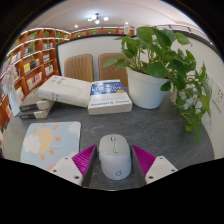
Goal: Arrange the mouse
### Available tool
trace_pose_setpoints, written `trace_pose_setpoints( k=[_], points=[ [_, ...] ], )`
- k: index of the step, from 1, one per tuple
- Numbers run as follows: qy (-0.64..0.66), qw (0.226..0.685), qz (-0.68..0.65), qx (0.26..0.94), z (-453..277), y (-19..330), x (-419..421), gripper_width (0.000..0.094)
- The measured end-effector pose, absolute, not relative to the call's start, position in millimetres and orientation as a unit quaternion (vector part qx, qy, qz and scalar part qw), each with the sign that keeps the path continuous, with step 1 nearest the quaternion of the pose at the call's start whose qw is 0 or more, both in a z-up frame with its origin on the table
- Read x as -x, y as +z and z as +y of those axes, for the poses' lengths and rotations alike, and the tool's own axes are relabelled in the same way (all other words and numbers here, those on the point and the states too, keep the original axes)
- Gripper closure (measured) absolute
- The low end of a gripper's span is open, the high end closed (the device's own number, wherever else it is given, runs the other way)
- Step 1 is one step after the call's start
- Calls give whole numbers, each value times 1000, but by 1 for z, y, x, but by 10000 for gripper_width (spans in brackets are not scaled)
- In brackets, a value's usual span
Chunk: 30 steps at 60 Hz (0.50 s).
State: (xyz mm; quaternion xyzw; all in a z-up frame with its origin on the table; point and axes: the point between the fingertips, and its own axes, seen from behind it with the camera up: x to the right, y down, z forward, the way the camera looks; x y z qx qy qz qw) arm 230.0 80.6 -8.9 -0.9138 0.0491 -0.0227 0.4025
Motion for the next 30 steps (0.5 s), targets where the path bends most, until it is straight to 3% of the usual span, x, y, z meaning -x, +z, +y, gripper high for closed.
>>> trace_pose_setpoints(
  k=[4,14,20,24,30],
  points=[
    [-26,407,53,912,86,-9,-231,383],
    [-37,391,53,918,85,-10,-232,520],
    [-32,373,67,925,82,-9,-231,554],
    [-35,383,78,920,82,12,-231,555],
    [-48,431,91,897,85,82,-231,553]
  ],
)
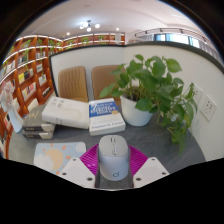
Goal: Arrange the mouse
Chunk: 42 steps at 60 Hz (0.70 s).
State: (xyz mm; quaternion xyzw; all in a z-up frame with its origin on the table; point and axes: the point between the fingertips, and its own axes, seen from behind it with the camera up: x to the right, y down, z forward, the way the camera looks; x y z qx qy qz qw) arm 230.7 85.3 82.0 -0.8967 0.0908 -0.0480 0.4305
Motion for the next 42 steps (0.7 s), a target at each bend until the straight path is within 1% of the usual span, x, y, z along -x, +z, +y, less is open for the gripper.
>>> trace_pose_setpoints(
  k=[8,13,17,21,24,30,32,33,42],
  points=[
    [-67,508,88,854,93,197,-217,554],
    [-72,544,79,832,94,261,-198,555],
    [-71,566,65,819,95,296,-173,557],
    [-66,576,49,813,96,311,-145,557],
    [-61,572,34,818,97,307,-121,558],
    [-35,545,14,838,100,263,-74,557],
    [-28,530,8,847,102,242,-61,558],
    [-27,524,6,851,99,225,-48,558],
    [-10,455,-11,890,96,118,-13,556]
  ],
)
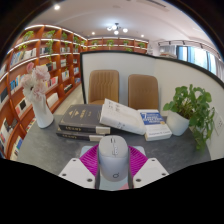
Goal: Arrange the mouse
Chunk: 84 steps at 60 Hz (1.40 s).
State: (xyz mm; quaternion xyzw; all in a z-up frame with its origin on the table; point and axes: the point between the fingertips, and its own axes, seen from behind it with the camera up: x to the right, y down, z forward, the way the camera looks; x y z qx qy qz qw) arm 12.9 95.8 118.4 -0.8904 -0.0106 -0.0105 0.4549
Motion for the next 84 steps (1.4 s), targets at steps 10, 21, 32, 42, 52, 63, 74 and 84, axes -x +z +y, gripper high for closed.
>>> trace_pose_setpoints(
  k=[10,21,32,42,52,63,74,84],
  points=[
    [-12,396,-6,918,87,32,-5,557],
    [-13,369,8,929,84,-4,-9,557],
    [-20,376,7,926,82,-11,-11,519],
    [-10,372,28,928,79,-11,-11,358],
    [0,379,28,925,61,22,-10,128],
    [8,421,-1,907,14,107,-7,122],
    [22,457,-5,889,-48,184,-4,121],
    [33,475,-7,879,-96,221,-6,120]
  ],
)
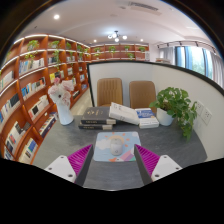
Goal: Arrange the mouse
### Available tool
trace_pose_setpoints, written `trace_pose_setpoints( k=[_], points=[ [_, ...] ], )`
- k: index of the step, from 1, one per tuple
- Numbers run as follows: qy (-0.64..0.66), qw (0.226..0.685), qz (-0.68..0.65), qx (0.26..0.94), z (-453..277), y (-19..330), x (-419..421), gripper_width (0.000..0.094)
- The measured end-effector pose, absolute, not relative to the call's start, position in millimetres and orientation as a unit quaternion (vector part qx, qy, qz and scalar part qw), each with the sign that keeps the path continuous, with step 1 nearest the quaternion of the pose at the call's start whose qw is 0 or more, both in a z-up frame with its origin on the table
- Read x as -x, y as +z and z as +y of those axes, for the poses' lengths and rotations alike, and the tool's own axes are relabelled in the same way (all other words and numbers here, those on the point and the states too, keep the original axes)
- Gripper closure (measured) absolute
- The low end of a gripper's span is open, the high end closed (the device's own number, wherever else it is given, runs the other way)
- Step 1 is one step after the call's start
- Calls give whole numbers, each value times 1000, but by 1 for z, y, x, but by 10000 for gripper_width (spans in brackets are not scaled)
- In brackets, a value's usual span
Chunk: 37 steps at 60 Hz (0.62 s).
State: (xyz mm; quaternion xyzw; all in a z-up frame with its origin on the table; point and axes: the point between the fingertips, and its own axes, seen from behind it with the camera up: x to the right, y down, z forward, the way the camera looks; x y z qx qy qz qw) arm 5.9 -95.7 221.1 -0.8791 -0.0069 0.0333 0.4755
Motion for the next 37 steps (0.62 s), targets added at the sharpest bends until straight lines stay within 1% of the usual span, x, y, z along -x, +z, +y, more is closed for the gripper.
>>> trace_pose_setpoints(
  k=[12,37],
  points=[
    [31,485,-14,874,-136,235,-14,121],
    [48,476,-10,878,-178,229,-11,123]
  ],
)
